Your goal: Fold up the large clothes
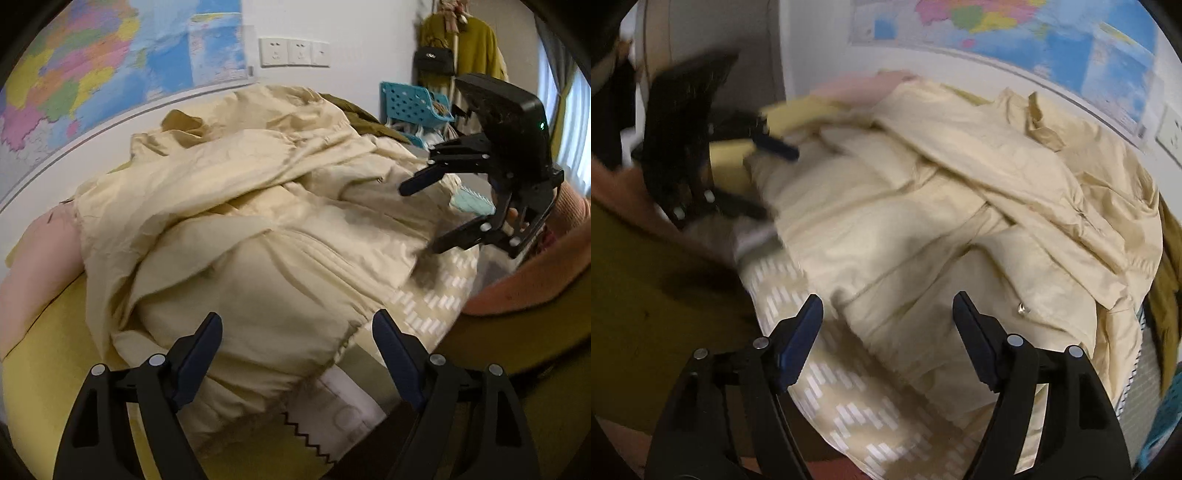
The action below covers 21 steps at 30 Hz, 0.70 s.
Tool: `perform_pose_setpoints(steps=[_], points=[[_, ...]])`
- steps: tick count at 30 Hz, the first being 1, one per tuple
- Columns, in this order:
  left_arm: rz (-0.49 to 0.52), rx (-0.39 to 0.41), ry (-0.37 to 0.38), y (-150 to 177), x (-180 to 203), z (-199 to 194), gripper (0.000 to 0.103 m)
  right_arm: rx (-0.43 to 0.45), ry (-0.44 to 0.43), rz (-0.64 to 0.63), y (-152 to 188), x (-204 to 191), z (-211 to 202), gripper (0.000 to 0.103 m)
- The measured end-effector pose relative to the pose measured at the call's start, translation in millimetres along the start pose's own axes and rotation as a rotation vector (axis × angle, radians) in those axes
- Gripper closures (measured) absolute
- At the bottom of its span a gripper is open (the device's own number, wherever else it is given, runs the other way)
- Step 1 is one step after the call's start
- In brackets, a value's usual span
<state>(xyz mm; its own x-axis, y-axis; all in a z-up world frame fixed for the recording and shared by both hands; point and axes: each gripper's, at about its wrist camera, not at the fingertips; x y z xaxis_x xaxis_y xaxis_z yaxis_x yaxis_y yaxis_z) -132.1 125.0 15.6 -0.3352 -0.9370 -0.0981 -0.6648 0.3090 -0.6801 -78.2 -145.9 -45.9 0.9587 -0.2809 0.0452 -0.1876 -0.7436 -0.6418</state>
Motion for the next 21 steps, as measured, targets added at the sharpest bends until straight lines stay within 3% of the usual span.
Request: perform_pose_setpoints(steps=[2, 4, 5, 6, 7, 9, 11, 13, 15, 19, 21], points=[[0.012, -0.017, -0.044, -0.8, 3.1, 8.0, 0.022, -0.038, 0.010, 0.006, 1.2, 5.1, 13.6, 0.035], [-0.006, -0.019, -0.050, -2.0, 1.0, 11.3, 0.022, -0.012, 0.005, 0.027, 1.1, 7.6, 15.9, 0.035], [-0.019, -0.009, -0.055, -2.9, -0.6, 11.9, 0.022, -0.007, 0.020, 0.021, 0.3, 7.2, 16.4, 0.047], [-0.027, -0.005, -0.065, -4.0, -1.3, 12.7, 0.022, 0.008, 0.057, 0.023, -2.0, 7.5, 16.0, 0.071], [-0.029, -0.003, -0.076, -5.6, -1.7, 13.6, 0.022, 0.010, 0.084, 0.042, -4.4, 11.3, 16.3, 0.080], [-0.031, 0.001, -0.085, -7.5, -2.4, 14.7, 0.022, 0.017, 0.061, 0.109, -7.5, 24.7, 16.1, 0.079], [-0.028, -0.006, -0.092, -7.2, -2.8, 17.5, 0.020, 0.031, 0.006, 0.167, -6.5, 34.6, 16.7, 0.076], [-0.024, -0.045, -0.094, -2.0, -2.2, 22.7, 0.017, 0.019, 0.014, 0.152, -2.7, 29.8, 15.9, 0.074], [-0.014, -0.042, -0.102, 2.3, -0.8, 19.1, 0.017, 0.032, -0.005, 0.169, -0.6, 30.5, 8.9, 0.057], [-0.066, 0.042, -0.074, 6.0, -11.2, -13.7, 0.016, 0.151, -0.022, 0.298, 10.8, 51.0, -32.7, 0.043], [-0.142, 0.107, -0.064, 8.7, -27.7, -38.1, 0.013, 0.217, 0.010, 0.393, 23.4, 68.8, -56.4, 0.023]])
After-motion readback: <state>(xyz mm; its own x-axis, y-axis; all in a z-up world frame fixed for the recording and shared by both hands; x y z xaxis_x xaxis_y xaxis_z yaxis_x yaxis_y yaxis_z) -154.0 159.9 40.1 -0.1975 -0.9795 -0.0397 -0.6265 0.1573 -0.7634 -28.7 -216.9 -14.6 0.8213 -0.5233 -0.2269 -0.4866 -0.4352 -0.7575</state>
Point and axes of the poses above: each gripper's, at about its wrist camera, not at the fingertips, and z roughly the way its jaws point, x to its right, y to its underside, and after that the axes turned 7 degrees about -y, right-handed
